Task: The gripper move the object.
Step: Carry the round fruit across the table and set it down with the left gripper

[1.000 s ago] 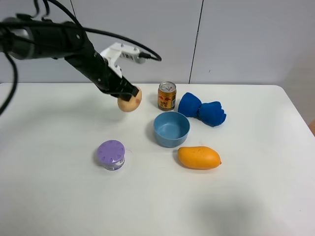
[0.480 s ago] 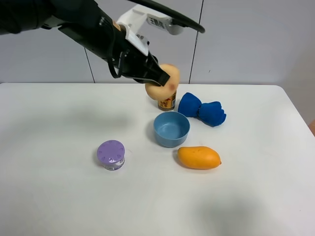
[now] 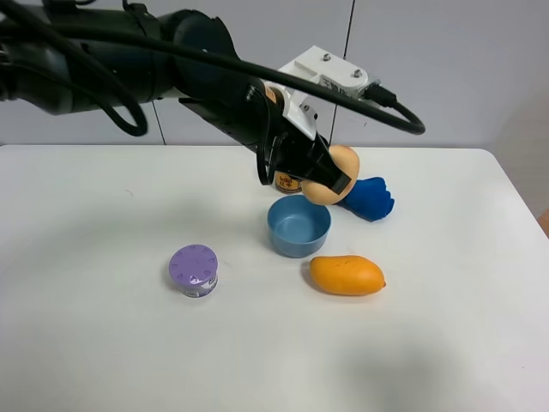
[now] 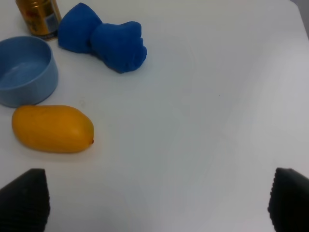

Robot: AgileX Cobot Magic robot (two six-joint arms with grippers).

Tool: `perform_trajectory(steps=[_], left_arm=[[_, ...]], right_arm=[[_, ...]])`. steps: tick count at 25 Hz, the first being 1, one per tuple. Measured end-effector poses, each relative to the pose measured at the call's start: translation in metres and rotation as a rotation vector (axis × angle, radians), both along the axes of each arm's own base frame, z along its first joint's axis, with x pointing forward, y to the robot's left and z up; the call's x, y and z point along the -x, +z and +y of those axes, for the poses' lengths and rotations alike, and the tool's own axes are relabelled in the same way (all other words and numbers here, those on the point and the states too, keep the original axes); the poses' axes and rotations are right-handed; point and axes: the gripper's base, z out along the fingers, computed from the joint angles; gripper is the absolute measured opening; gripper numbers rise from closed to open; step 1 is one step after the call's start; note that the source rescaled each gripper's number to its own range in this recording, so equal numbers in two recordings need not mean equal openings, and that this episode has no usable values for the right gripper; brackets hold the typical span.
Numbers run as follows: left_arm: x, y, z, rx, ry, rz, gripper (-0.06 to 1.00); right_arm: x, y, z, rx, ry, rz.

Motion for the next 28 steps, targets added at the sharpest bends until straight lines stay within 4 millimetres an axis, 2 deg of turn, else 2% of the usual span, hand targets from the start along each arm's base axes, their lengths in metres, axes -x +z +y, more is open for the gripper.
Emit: perform_trajectory(steps=[8,17,24,28], left_arm=[[-0.029,-0.053,-0.012,-0.108,-0.021,-0.142,0.00],[-0.042,-0.109,-0.015,-0.233,-0.063,-0.136,0.00],[-0.056,-0.116,-0.002,-0.236,0.000,-0.103,0.00],[-0.057,-0.126,0.003,-0.275,0.005,-0.055,0.00]], right_arm=[[0.000,0.000,0.000,0.000,0.000,0.000],[0.000,0.000,0.000,0.000,0.000,0.000],[0.000,0.000,0.000,0.000,0.000,0.000],[0.000,0.000,0.000,0.000,0.000,0.000]])
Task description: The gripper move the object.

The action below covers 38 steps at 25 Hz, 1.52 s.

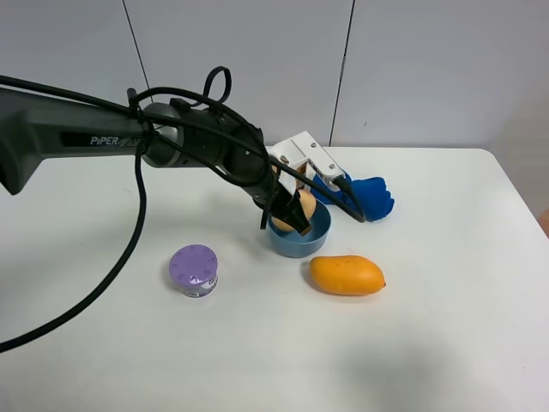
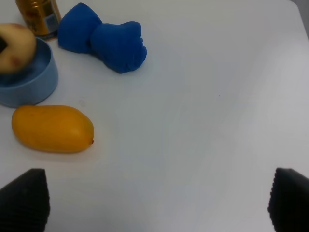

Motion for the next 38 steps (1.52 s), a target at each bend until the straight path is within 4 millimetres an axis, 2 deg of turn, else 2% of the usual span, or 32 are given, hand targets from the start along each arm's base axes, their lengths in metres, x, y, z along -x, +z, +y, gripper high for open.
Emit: perform_trajectory(steps=[4,9,11,12,14,16,18,19,21,23,26,28,30,32,35,38], left_arm=[[0.000,-0.015,0.001,-0.032,0.000,0.036,0.00],[0.000,-0.017,0.000,-0.034,0.000,0.040,0.01],[0.000,-0.017,0.000,-0.034,0.000,0.040,0.04],[0.000,-0.017,0.000,-0.034,0.000,0.040,0.11],[0.000,-0.017,0.000,-0.034,0.000,0.040,0.30],[0.001,-0.016,0.000,-0.032,0.000,0.040,0.59],[0.003,-0.011,-0.003,-0.022,-0.006,0.033,0.83],[0.005,-0.006,-0.004,-0.014,-0.010,0.023,0.90],[0.008,0.014,-0.007,0.024,-0.019,-0.020,0.97],[0.011,0.044,-0.005,0.069,-0.025,-0.072,0.99],[0.023,0.103,0.005,0.144,-0.030,-0.164,1.00],[0.033,0.149,0.023,0.176,-0.029,-0.237,1.00],[0.043,0.189,0.048,0.184,-0.014,-0.303,1.00],[0.052,0.228,0.085,0.180,0.038,-0.370,1.00],[0.069,0.271,0.150,0.132,0.162,-0.431,1.00],[0.094,0.298,0.213,0.049,0.306,-0.454,1.00]], right_arm=[[0.000,0.000,0.000,0.000,0.000,0.000],[0.000,0.000,0.000,0.000,0.000,0.000],[0.000,0.000,0.000,0.000,0.000,0.000],[0.000,0.000,0.000,0.000,0.000,0.000],[0.000,0.000,0.000,0.000,0.000,0.000],[0.000,0.000,0.000,0.000,0.000,0.000],[0.000,0.000,0.000,0.000,0.000,0.000],[0.000,0.000,0.000,0.000,0.000,0.000],[0.000,0.000,0.000,0.000,0.000,0.000],[0.000,0.000,0.000,0.000,0.000,0.000],[0.000,0.000,0.000,0.000,0.000,0.000],[0.000,0.000,0.000,0.000,0.000,0.000],[0.000,0.000,0.000,0.000,0.000,0.000],[0.000,0.000,0.000,0.000,0.000,0.000],[0.000,0.000,0.000,0.000,0.000,0.000],[0.000,0.000,0.000,0.000,0.000,0.000]])
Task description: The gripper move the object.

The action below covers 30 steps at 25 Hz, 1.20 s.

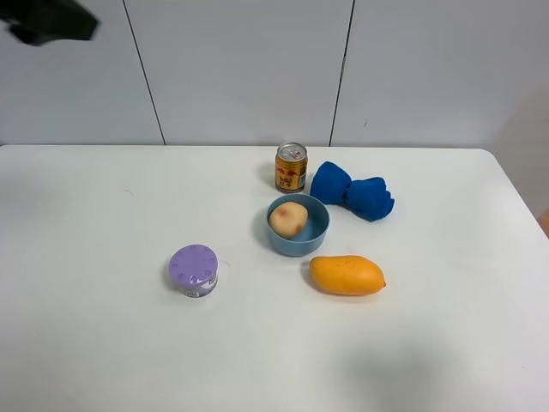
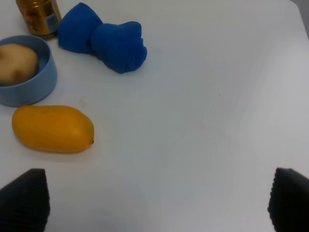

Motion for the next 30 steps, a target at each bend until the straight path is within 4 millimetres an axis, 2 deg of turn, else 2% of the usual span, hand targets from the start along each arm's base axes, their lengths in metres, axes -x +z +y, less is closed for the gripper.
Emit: perform_trajectory(steps=[2,4,7,12,15,18,20,23,30], left_arm=[[0.024,0.012,0.036,-0.040,0.103,0.022,1.00],[0.051,0.021,0.062,-0.058,0.186,0.036,1.00],[0.099,0.035,0.087,-0.043,0.293,0.022,1.00],[0.192,0.051,0.103,0.065,0.413,-0.157,1.00],[0.243,0.049,0.105,0.152,0.444,-0.269,1.00],[0.280,0.041,0.106,0.200,0.450,-0.346,1.00],[0.298,0.034,0.106,0.217,0.449,-0.385,1.00],[0.312,0.019,0.105,0.237,0.440,-0.401,1.00],[0.326,-0.032,0.098,0.392,0.415,-0.348,1.00]], right_arm=[[0.000,0.000,0.000,0.000,0.000,0.000],[0.000,0.000,0.000,-0.001,0.000,0.000],[0.000,0.000,0.000,-0.001,0.000,0.000],[0.000,0.000,0.000,-0.001,0.000,0.000],[0.000,0.000,0.000,-0.001,0.000,0.000],[0.000,0.000,0.000,-0.001,0.000,0.000],[0.000,0.000,0.000,-0.001,0.000,0.000],[0.000,0.000,0.000,-0.001,0.000,0.000],[0.000,0.000,0.000,-0.001,0.000,0.000]])
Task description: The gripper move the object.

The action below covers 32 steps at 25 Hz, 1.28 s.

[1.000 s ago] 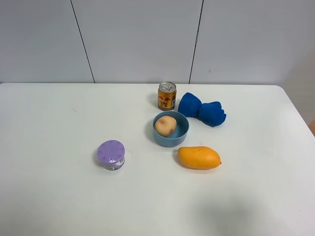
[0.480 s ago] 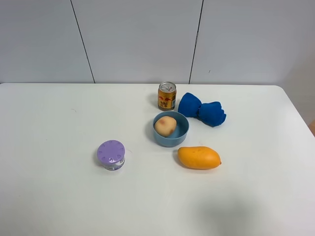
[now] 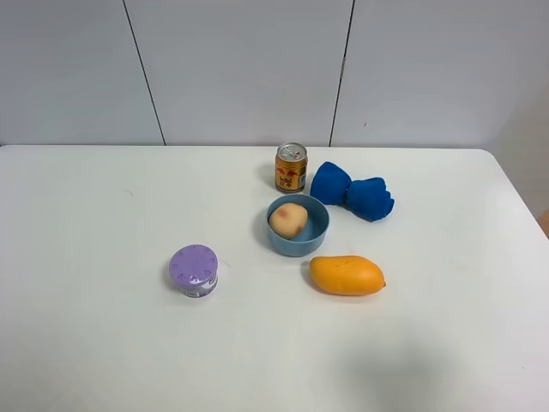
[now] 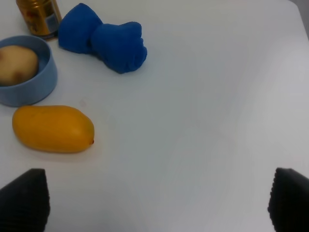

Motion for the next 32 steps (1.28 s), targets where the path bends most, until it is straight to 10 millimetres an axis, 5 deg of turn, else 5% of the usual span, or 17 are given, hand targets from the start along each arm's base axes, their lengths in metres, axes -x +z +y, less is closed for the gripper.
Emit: perform_trajectory(steps=[7,20,32], left_arm=[[-0.017,-0.062,-0.003,0.114,0.000,0.130,1.00],[-0.074,-0.125,-0.002,0.199,0.056,0.231,1.00],[-0.073,-0.134,-0.001,0.200,0.072,0.297,1.00]], right_arm=[[0.000,0.000,0.000,0.000,0.000,0.000],[0.000,0.000,0.000,0.000,0.000,0.000],[0.000,0.000,0.000,0.000,0.000,0.000]])
